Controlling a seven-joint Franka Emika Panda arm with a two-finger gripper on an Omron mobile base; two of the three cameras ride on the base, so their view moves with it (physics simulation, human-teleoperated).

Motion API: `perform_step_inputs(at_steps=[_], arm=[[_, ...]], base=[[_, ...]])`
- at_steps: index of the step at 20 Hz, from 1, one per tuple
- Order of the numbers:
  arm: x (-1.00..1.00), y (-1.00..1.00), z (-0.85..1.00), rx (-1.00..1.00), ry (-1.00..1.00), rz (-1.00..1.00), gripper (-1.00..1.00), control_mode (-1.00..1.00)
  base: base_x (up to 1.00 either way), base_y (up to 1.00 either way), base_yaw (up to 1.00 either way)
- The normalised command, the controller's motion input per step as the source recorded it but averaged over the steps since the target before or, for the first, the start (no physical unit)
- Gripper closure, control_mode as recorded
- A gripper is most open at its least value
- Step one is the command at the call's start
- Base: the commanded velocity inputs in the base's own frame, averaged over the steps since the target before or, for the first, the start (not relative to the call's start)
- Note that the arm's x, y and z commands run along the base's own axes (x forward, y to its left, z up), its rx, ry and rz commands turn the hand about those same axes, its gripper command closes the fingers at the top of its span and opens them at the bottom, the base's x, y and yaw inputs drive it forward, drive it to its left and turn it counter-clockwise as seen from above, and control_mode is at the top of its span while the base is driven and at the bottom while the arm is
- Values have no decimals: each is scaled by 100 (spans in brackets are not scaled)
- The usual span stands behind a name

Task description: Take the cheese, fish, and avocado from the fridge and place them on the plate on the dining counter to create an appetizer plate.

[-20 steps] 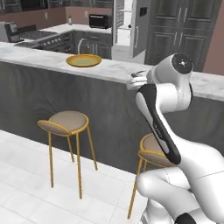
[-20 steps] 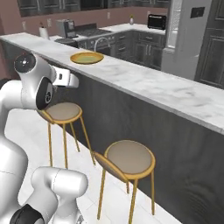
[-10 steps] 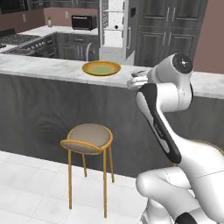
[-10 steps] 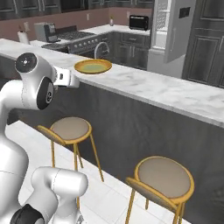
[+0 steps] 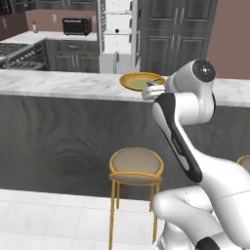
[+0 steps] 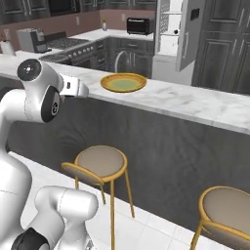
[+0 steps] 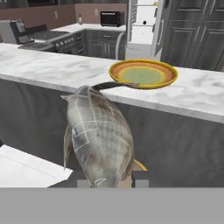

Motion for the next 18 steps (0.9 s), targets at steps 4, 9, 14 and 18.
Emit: perform_step_inputs(at_steps=[4,9,14,18], arm=[[0,0,0,0,0,0,100,100],[9,0,0,0,-1,-3,100,-100],[25,-4,0,0,-3,-9,100,-100],[9,-31,0,0,-4,-4,100,-100]], base=[[55,78,-30],[46,33,-19],[0,0,0],[0,0,0]])
